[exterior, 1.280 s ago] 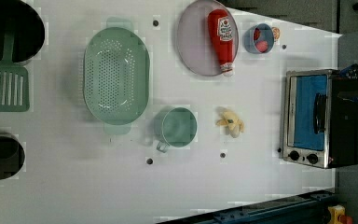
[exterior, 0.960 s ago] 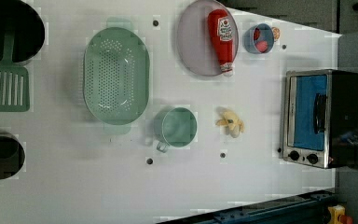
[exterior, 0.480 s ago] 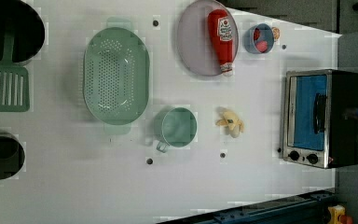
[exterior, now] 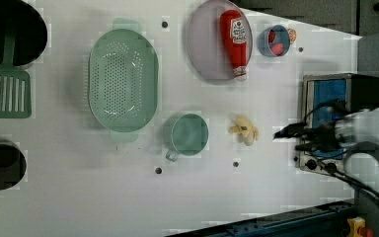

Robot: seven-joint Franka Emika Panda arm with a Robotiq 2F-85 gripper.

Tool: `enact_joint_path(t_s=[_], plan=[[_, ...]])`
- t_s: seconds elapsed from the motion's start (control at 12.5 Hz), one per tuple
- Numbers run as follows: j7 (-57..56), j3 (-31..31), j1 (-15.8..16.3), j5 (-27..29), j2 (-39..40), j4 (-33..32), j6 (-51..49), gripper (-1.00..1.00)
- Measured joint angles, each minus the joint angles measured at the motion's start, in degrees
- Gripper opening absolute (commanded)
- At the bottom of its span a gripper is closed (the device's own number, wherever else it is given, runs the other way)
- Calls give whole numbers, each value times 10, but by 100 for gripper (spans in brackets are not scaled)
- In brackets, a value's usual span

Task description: Pick Banana and place it in mug.

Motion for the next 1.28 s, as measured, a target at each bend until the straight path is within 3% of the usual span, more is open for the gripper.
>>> enact_joint_path(t_s=[0.4,1.04,1.28], plan=[[-125,4,11,-6,42,-18,150,100],[-164,13,9,-16,203,-27,290,100],[-164,3,10,-11,214,-34,318,16]])
